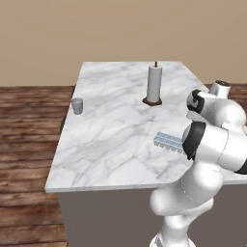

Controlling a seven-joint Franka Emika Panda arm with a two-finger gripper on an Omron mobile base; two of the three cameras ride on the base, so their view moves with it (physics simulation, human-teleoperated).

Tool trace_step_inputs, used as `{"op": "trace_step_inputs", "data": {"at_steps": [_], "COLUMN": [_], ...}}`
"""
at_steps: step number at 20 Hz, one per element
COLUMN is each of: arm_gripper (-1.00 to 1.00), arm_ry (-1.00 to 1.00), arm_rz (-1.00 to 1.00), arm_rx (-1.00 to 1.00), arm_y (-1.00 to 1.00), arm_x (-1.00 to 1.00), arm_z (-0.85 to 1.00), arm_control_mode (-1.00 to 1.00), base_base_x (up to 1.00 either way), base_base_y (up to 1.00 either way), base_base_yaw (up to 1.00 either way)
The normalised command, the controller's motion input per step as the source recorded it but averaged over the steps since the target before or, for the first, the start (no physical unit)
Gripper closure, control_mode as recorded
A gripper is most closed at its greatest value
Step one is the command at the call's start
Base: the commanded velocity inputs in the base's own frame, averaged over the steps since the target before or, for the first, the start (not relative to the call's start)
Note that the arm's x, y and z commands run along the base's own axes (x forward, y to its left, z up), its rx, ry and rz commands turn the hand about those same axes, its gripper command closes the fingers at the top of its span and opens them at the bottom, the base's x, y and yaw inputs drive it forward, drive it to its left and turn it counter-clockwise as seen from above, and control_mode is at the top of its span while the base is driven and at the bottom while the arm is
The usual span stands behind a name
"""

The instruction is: Open the freezer door, pick up the ice cube tray from the freezer, and place it on the dining counter.

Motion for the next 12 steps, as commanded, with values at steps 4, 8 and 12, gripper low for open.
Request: {"op": "trace_step_inputs", "data": {"at_steps": [4, 8, 12], "arm_gripper": [-1.00, -1.00, -1.00], "arm_ry": [0.00, 0.00, 0.00], "arm_rz": [0.08, 0.12, 0.14], "arm_rx": [-0.09, -0.05, 0.00], "arm_y": [0.48, 0.81, 0.64], "arm_x": [-0.62, -0.43, -0.21], "arm_z": [0.66, 0.75, 0.67], "arm_control_mode": [-1.00, -1.00, -1.00], "base_base_x": [0.00, 0.00, 0.00], "base_base_y": [0.00, 0.00, 0.00], "base_base_yaw": [0.00, 0.00, 0.00]}}
